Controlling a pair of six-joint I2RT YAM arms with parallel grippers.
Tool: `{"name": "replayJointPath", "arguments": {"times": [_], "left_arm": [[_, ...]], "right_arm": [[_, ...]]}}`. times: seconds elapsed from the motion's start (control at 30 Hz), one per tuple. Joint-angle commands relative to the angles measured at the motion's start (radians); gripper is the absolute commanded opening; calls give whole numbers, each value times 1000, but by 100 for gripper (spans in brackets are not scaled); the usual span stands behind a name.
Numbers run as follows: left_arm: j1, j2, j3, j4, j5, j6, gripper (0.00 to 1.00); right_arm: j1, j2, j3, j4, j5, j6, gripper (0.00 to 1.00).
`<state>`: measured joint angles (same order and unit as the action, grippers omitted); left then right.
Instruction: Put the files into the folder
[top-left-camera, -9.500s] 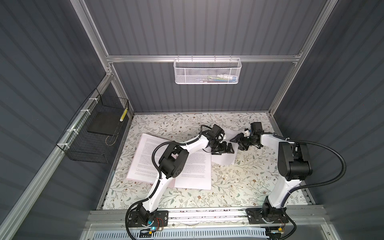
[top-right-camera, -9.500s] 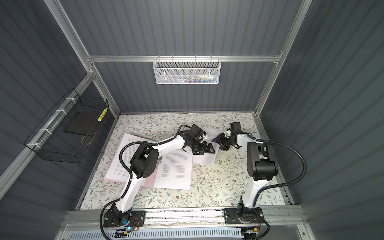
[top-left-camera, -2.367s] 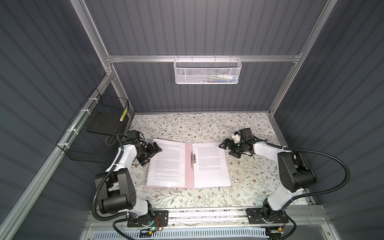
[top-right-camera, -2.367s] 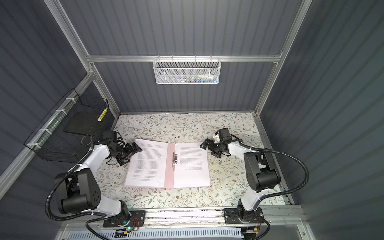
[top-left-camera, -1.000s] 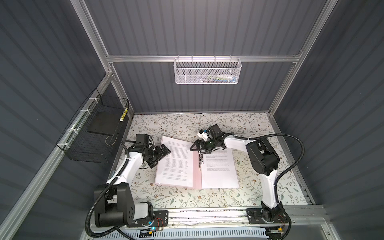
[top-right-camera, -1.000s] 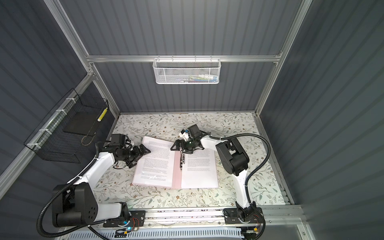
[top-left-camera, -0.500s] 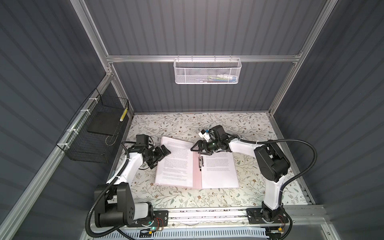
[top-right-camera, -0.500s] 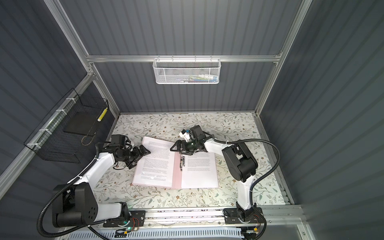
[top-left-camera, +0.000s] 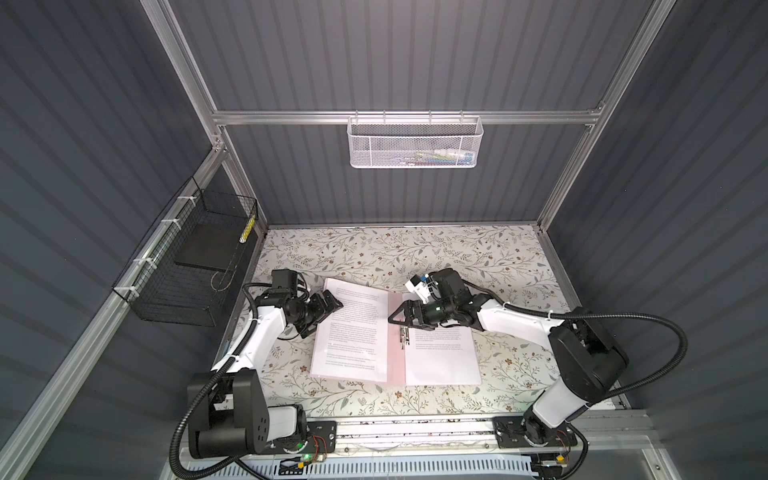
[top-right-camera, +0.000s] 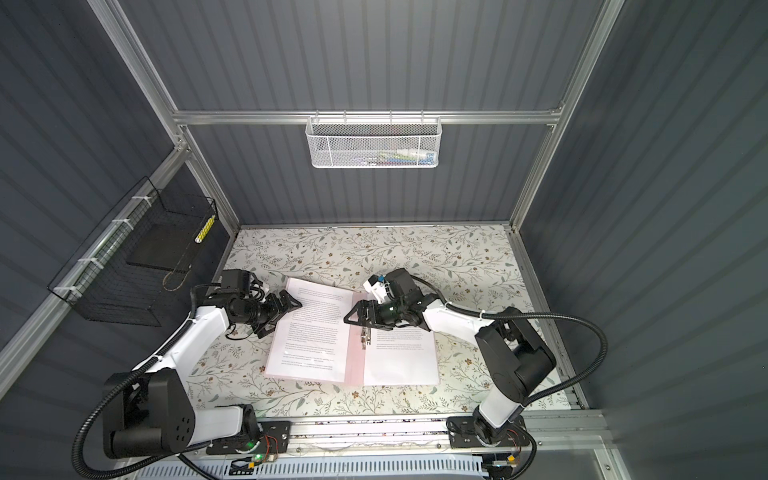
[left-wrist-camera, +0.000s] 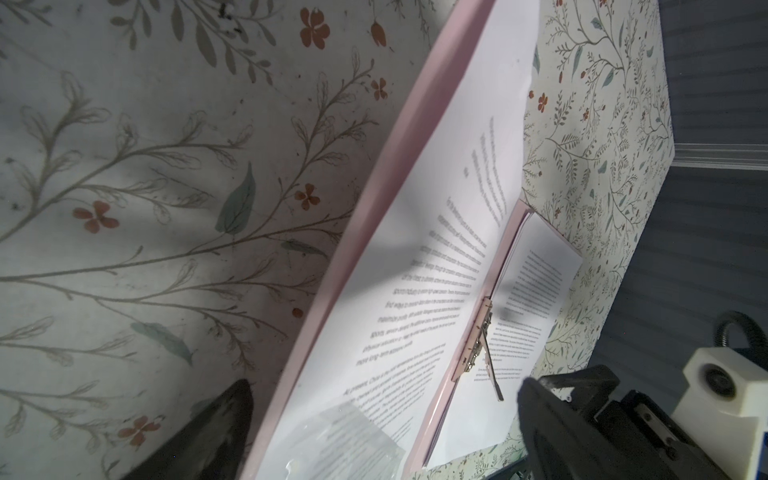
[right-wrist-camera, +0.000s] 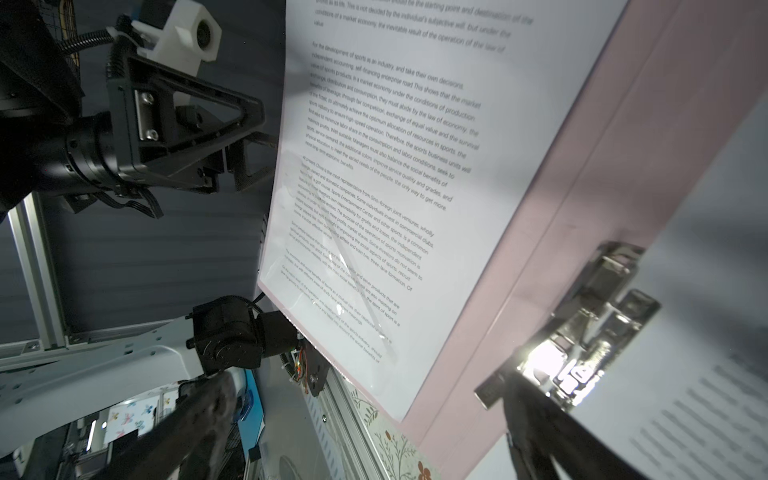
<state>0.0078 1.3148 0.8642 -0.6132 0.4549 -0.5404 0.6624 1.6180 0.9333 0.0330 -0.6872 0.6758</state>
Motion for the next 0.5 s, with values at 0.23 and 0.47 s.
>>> {"name": "replayJointPath", "arguments": {"times": [0.23, 0.47], "left_arm": [[0, -89, -57, -59, 80, 57, 100], [0, -138, -89, -94, 71, 28, 78]], "right_arm": [[-2, -83, -27, -164, 225, 92, 99], [0, -95, -60, -120, 188, 117, 85]]}}
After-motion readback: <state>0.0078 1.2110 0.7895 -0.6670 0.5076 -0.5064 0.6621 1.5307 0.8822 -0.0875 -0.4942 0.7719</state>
